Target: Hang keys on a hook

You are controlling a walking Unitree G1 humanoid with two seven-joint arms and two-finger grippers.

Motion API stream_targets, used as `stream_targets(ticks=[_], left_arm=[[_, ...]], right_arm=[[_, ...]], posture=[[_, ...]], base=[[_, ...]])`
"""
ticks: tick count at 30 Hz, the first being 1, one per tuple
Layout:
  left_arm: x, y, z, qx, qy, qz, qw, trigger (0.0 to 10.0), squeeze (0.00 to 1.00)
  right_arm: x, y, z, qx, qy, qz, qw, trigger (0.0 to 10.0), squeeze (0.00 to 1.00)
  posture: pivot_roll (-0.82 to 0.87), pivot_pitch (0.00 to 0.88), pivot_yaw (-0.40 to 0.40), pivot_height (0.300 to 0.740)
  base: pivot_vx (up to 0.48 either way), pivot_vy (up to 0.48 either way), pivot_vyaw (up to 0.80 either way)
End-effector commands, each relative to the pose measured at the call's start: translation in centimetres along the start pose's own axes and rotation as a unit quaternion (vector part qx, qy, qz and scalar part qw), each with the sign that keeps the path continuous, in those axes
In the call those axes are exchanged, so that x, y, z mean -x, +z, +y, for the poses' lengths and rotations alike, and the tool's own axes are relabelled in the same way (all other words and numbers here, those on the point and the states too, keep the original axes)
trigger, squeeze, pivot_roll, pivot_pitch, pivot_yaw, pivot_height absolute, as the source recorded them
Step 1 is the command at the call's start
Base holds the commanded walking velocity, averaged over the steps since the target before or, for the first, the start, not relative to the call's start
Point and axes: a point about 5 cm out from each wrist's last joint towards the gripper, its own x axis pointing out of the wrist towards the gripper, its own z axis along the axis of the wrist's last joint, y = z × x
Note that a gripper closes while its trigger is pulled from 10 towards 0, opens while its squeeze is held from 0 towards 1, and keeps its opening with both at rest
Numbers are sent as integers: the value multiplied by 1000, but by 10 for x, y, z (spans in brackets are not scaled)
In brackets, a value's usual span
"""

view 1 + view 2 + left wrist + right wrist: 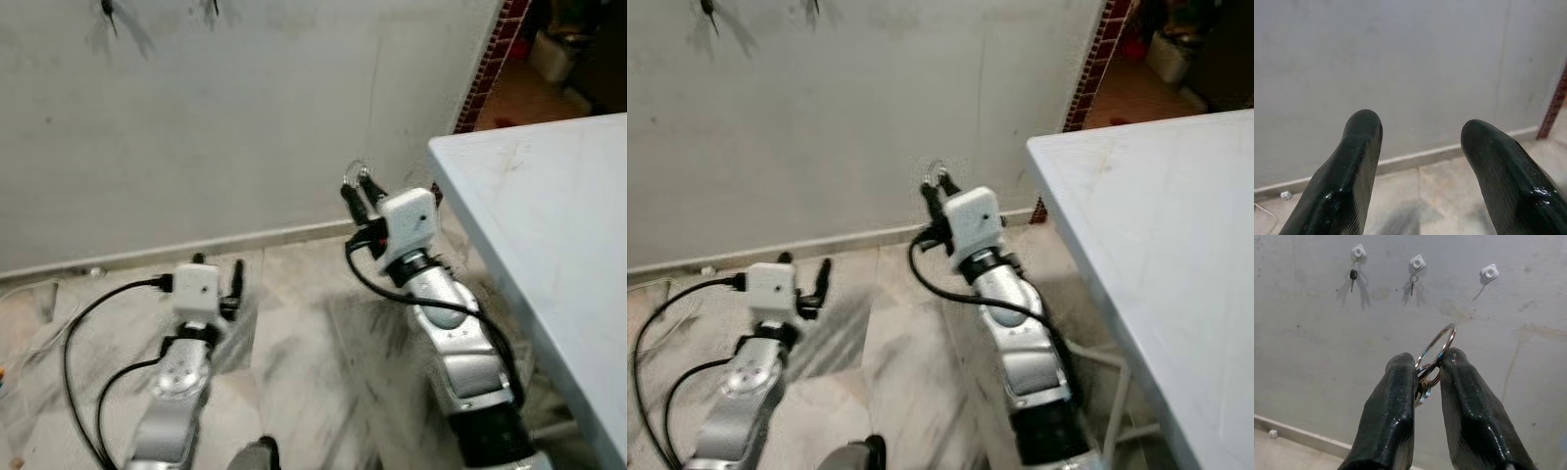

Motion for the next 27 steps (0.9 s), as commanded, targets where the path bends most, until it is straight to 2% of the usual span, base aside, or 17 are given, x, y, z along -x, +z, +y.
stream_targets(ticks=[1,9,15,19,27], left_arm=[[2,-4,-4,12,-5,8,1000,10000,0],[-2,0,-7,21,-6,0,1000,10000,0],[-4,6,-8,42,-29,-12,999,10000,0],[-2,7,-12,52,-50,-16,997,10000,0],[1,4,-14,59,-57,-9,997,10000,0]], right_arm=[[0,3,-8,0,-18,-8,1000,10000,0],[-1,4,-7,2,-13,-12,1000,10000,0],[-3,7,-8,13,-9,-20,1000,10000,0],[-4,8,-9,13,-13,-21,1000,10000,0],[-3,7,-9,13,-17,-21,1000,10000,0]], posture=[[30,142,4,740],[30,138,2,740],[29,138,3,740],[29,139,3,740],[35,143,6,740]], base=[[0,0,0],[0,0,0],[0,0,0],[385,0,0],[469,0,0]])
